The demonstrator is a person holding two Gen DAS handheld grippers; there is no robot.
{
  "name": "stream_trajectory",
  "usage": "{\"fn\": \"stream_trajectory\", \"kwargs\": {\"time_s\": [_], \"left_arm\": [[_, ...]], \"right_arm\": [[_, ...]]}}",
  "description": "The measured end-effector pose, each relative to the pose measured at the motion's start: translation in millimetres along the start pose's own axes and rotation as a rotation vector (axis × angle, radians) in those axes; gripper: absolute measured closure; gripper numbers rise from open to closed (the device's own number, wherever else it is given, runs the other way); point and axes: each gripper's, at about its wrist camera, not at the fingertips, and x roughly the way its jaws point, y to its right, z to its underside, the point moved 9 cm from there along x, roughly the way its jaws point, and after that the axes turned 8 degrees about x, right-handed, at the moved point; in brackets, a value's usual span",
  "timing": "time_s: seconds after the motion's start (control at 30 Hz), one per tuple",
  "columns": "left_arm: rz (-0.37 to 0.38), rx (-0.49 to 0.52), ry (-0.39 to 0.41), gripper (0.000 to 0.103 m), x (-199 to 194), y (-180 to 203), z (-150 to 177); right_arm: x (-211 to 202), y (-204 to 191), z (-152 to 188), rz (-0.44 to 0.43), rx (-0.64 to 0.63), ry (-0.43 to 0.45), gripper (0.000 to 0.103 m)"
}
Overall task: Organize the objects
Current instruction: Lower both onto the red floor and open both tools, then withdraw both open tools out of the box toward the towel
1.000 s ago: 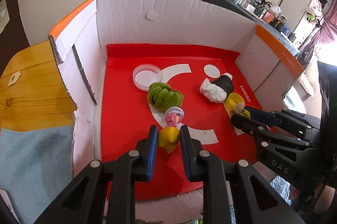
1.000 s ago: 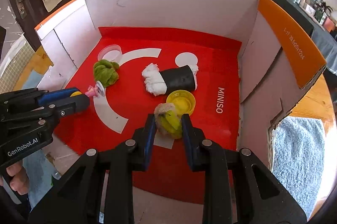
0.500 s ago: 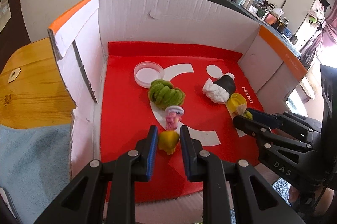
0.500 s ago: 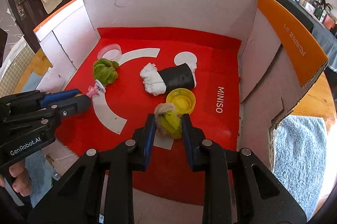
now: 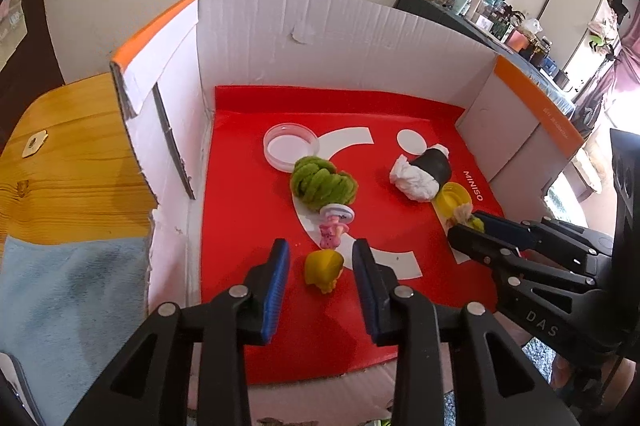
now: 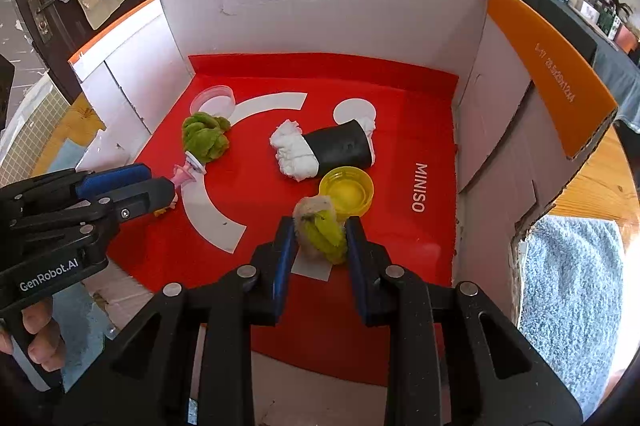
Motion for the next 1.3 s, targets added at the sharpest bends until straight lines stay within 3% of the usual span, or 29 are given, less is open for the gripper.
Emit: {"fn": "stream_trajectory", "kwargs": {"time_s": [0.1,0.17,0.2,0.6,0.73,1.0,1.13,1.3], "left_arm": [[0.002,0.001,0.0,0.067,-1.2,0.0,1.4],[-0.002,0.001,0.005,0.062,-2.5,0.1,1.9],[-0.003,0.002,0.009,0.061,-3.8,0.3,1.9],[0.004,0.005,0.03,0.061,-15.4,1.6,2.4],[-0.003,0.01,0.045,0.05,-21.7,3.4,3.7],[-0.011,0.02,0.077,0.048,-41.6,7.6,6.8],[-0.016,0.021,0.103,0.04,-57.3,9.9,9.4],[-0.021,0.026,0.129,0.04,-77.4,14.5,15.1]], "right_arm": [[0.7,-2.0,0.0,0.003,-0.001,0.0,0.075],[-0.5,-2.8,0.1,0.0,-0.002,0.001,0.064],[-1.2,-2.8,0.2,-0.001,-0.001,0.003,0.051],[-9.9,-6.9,0.0,-0.01,0.0,0.027,0.051],[-15.5,-8.0,0.9,-0.019,0.001,0.035,0.05],[-35.1,-15.8,2.6,-0.029,-0.012,0.067,0.043],[-47.1,-20.0,4.7,-0.031,-0.017,0.086,0.037],[-67.5,-24.9,9.0,-0.034,-0.024,0.121,0.036]]}}
